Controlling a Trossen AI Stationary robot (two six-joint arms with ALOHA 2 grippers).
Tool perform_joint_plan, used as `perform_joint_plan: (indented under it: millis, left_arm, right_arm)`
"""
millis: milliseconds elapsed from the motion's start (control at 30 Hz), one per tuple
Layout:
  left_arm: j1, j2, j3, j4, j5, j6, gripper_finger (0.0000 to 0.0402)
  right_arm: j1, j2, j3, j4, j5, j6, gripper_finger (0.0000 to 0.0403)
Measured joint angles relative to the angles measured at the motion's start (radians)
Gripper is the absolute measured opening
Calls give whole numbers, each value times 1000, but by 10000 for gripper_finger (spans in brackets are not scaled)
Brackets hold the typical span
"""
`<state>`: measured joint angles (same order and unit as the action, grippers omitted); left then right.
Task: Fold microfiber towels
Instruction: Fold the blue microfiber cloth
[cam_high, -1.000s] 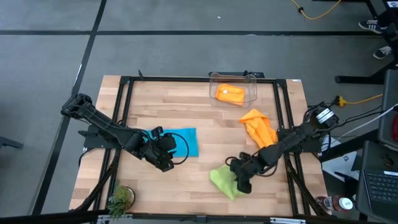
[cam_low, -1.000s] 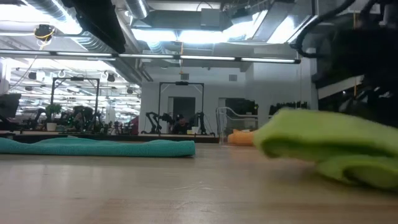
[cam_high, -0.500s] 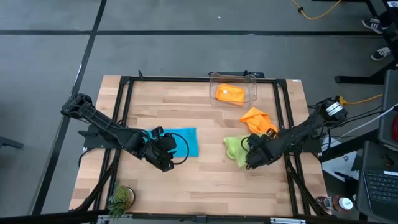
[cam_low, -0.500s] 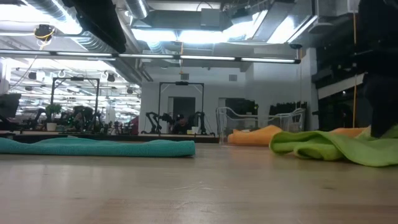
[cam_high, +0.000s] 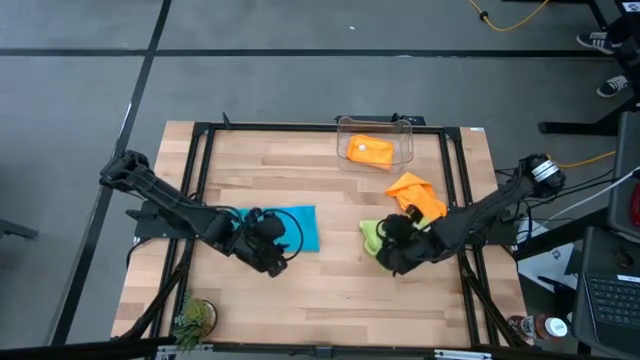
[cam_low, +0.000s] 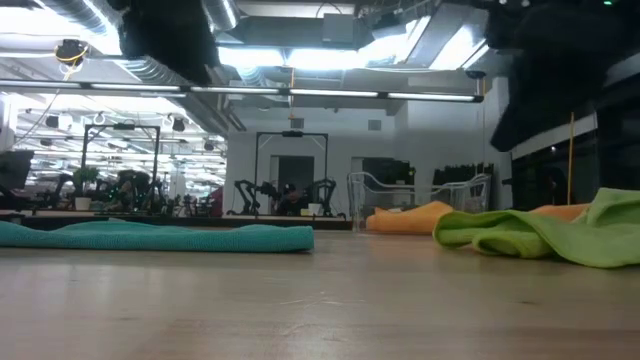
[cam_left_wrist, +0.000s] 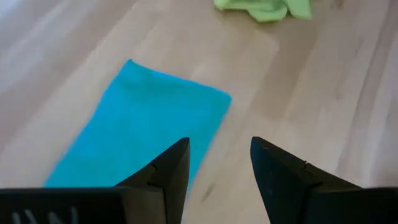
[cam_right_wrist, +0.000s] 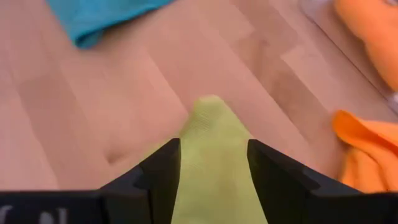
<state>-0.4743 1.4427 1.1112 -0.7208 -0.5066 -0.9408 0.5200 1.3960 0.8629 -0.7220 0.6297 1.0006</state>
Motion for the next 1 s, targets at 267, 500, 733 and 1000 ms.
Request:
perform_joint_plan:
  millis: [267,500,733,1000]
  left_arm:
    - [28,134,-110,54,-143,-119,162]
    - [14,299,-164,86,-277,-519,162]
    - [-31,437,-164,82,-503,-706,162]
    - [-33,589,-164,100,-542,-779,162]
  right_arm:
    - [-23,-5,0,29,57,-42,189]
    - [-23,-5,-1,17,32,-43,189]
    - [-23,-5,-1,9,31,-44,189]
    - [-23,-5,-1,-5,32,-44,189]
